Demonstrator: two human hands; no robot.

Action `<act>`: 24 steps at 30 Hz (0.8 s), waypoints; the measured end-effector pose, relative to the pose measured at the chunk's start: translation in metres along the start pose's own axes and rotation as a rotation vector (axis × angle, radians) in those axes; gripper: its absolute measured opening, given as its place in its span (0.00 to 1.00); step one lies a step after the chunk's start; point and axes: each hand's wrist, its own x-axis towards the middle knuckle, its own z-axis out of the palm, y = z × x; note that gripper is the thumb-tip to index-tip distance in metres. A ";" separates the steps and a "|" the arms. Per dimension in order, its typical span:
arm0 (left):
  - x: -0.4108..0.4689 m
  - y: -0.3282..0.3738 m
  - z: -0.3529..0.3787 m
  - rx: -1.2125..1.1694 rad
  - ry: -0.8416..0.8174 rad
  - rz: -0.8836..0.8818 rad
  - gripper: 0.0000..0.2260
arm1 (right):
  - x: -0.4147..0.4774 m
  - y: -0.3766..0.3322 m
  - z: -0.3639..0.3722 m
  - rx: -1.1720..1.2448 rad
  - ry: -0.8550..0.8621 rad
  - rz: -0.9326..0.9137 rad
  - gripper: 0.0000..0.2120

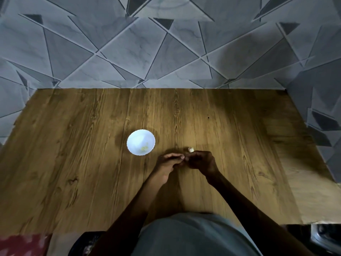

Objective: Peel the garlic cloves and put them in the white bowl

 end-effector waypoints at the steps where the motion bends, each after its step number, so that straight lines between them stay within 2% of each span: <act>1: -0.002 -0.002 -0.001 -0.002 -0.011 0.000 0.07 | -0.004 0.000 0.002 0.051 -0.008 0.030 0.05; 4: -0.005 -0.010 -0.006 0.055 -0.014 0.069 0.08 | -0.014 -0.001 0.007 0.112 0.000 0.101 0.06; 8: -0.006 -0.017 -0.014 0.342 0.012 0.185 0.05 | -0.024 0.000 0.013 0.128 0.031 0.172 0.05; 10: -0.007 -0.020 -0.017 0.594 0.024 0.272 0.07 | -0.023 0.004 0.017 -0.102 0.052 0.128 0.03; 12: -0.007 -0.024 -0.020 0.854 0.096 0.363 0.11 | -0.021 0.009 0.019 -0.503 0.018 0.008 0.02; 14: -0.007 -0.030 -0.025 1.079 0.170 0.405 0.18 | -0.023 0.009 0.022 -0.780 -0.024 -0.021 0.04; 16: -0.007 -0.037 -0.030 1.261 0.177 0.434 0.26 | -0.027 0.006 0.022 -0.957 -0.071 -0.056 0.08; 18: -0.007 -0.042 -0.036 1.339 0.158 0.458 0.30 | -0.028 0.002 0.025 -1.070 -0.116 -0.086 0.09; 24: -0.005 -0.047 -0.038 1.350 0.174 0.482 0.31 | -0.020 -0.013 0.035 -1.243 -0.130 -0.016 0.12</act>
